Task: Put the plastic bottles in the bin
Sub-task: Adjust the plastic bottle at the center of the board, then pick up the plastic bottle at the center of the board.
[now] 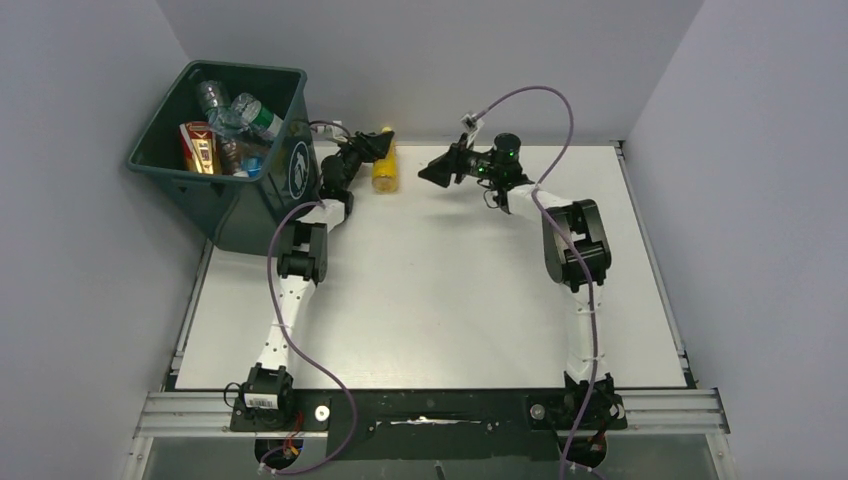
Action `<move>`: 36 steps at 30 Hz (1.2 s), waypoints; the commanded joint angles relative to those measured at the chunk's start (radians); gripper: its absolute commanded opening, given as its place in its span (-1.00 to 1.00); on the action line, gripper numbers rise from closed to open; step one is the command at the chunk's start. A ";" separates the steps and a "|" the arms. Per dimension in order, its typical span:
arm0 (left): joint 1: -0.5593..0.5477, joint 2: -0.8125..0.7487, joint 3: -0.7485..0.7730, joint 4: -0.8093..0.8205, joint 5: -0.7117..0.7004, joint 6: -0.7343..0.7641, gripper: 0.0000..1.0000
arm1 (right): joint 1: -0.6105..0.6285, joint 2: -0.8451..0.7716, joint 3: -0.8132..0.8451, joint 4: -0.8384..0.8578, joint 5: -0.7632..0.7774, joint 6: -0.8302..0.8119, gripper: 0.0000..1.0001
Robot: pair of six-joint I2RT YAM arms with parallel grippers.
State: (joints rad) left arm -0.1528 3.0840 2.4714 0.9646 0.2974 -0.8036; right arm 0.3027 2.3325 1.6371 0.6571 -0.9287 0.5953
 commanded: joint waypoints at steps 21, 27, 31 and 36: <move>-0.181 -0.254 -0.030 -0.861 -0.069 0.439 0.84 | -0.134 0.159 0.403 -0.557 0.211 -0.087 0.43; -0.236 -0.383 -0.227 -0.905 -0.096 0.460 0.68 | -0.151 0.018 0.222 -0.581 0.240 -0.085 0.39; -0.253 -0.532 -0.447 -0.842 -0.092 0.437 0.42 | -0.162 -0.130 0.017 -0.564 0.244 -0.083 0.38; -0.295 -0.624 -0.551 -0.886 -0.070 0.452 -0.18 | -0.141 -0.304 -0.158 -0.573 0.263 -0.086 0.38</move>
State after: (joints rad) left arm -0.4141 2.5450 1.9831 0.1535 0.2108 -0.3927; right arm 0.1452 2.2177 1.5536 0.0467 -0.6811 0.5129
